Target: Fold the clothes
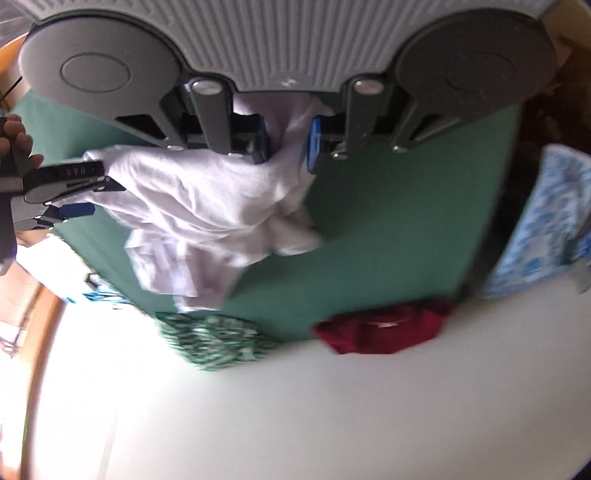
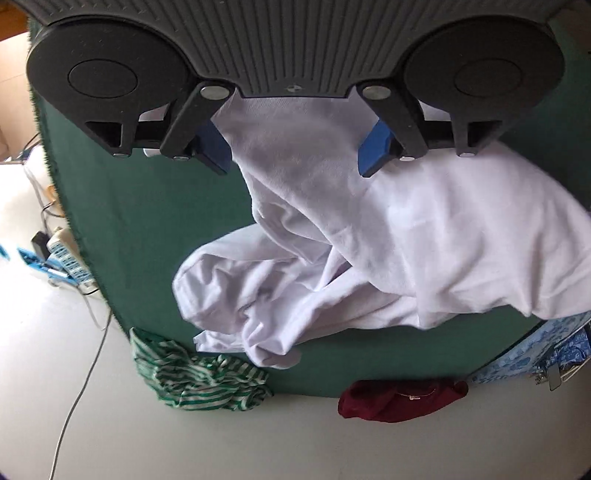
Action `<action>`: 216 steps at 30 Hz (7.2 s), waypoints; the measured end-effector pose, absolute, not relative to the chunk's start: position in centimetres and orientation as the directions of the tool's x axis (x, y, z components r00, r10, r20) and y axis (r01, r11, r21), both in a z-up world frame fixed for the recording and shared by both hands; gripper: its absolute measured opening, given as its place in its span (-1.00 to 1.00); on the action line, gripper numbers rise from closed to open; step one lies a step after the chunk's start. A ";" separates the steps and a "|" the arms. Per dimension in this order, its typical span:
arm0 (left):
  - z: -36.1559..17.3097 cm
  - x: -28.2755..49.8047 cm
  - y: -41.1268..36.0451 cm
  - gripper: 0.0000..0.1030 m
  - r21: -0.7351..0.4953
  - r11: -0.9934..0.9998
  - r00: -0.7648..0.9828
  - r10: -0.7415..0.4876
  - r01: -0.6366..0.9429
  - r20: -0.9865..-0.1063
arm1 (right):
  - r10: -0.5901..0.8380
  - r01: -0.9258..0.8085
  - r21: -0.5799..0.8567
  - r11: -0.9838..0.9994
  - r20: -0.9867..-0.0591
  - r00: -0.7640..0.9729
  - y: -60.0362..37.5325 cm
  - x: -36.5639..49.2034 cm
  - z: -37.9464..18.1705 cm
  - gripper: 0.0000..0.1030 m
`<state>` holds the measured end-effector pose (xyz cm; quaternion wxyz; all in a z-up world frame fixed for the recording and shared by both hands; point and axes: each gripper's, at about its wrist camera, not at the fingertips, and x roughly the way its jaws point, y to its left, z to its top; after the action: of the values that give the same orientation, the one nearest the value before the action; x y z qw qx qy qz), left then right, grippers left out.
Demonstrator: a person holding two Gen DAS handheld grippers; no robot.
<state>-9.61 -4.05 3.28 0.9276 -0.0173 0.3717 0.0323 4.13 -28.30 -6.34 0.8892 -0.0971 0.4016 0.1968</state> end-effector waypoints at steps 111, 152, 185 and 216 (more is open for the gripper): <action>-1.0 -8.3 -13.9 0.98 -0.134 0.986 0.695 -0.166 0.101 -0.700 | 0.255 -0.226 0.124 0.966 -0.590 0.766 -43.5 -8.0 -0.9 -0.90; 13.7 -25.1 -7.3 -0.83 -0.108 0.992 0.884 0.013 -0.071 -0.468 | 0.515 -0.324 0.422 0.846 -0.495 0.700 -46.0 -6.7 4.4 -0.95; -5.1 -10.2 -3.5 -0.76 -0.237 0.956 0.548 -0.292 0.171 -0.783 | 0.269 -0.025 0.293 0.956 -0.839 0.473 -36.6 -4.9 -5.6 0.31; -1.0 -15.8 -27.8 0.18 0.335 0.919 0.848 0.002 0.207 -0.530 | 0.672 -0.559 0.509 0.654 -0.051 0.739 -42.2 -4.8 16.7 -0.87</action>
<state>-15.82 -27.83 -0.96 0.9416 0.1934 0.2704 -0.0545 -4.82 -42.22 16.69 0.9017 0.2377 0.1181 0.3413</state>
